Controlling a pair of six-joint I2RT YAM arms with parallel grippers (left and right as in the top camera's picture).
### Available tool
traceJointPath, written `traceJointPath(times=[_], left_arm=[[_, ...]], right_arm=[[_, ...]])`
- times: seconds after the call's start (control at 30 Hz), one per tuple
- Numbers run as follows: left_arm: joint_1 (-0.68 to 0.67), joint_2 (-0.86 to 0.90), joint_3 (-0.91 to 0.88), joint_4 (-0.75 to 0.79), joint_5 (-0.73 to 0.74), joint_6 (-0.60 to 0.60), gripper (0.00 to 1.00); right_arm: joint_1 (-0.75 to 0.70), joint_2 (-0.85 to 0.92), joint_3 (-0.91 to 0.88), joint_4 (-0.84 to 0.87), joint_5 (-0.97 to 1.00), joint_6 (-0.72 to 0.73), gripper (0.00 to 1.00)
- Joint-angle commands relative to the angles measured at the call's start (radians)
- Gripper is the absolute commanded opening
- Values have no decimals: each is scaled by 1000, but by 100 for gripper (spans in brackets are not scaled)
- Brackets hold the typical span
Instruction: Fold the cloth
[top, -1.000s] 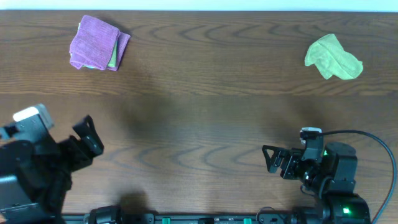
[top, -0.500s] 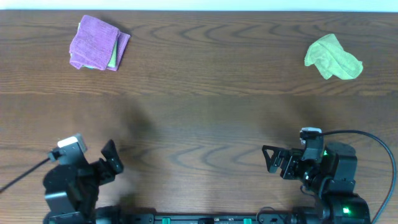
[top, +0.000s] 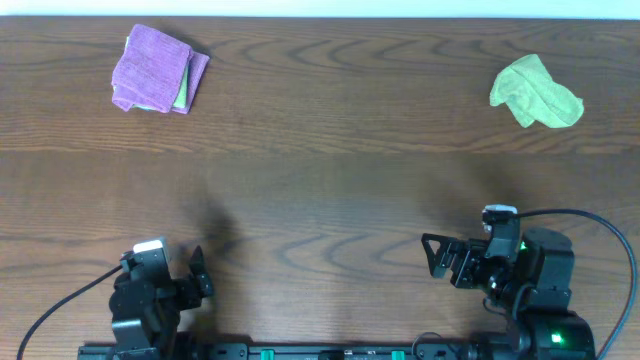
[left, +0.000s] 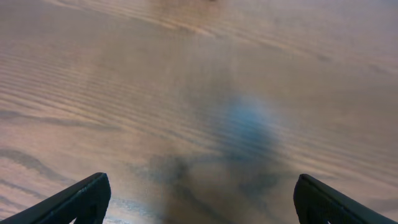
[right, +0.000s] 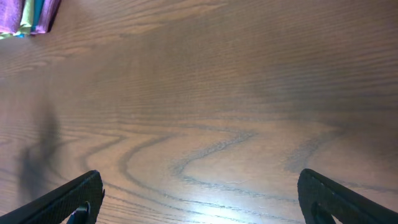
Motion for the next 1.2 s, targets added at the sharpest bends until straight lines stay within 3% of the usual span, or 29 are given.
traceJointPath(times=[0.0, 1.17], left_arm=[[-31, -10, -16, 1, -74, 16, 95], [-46, -10, -109, -36, -118, 16, 95]], right_arm=[[-7, -5, -1, -1, -7, 8, 99], [-7, -5, -1, -2, -7, 8, 99]])
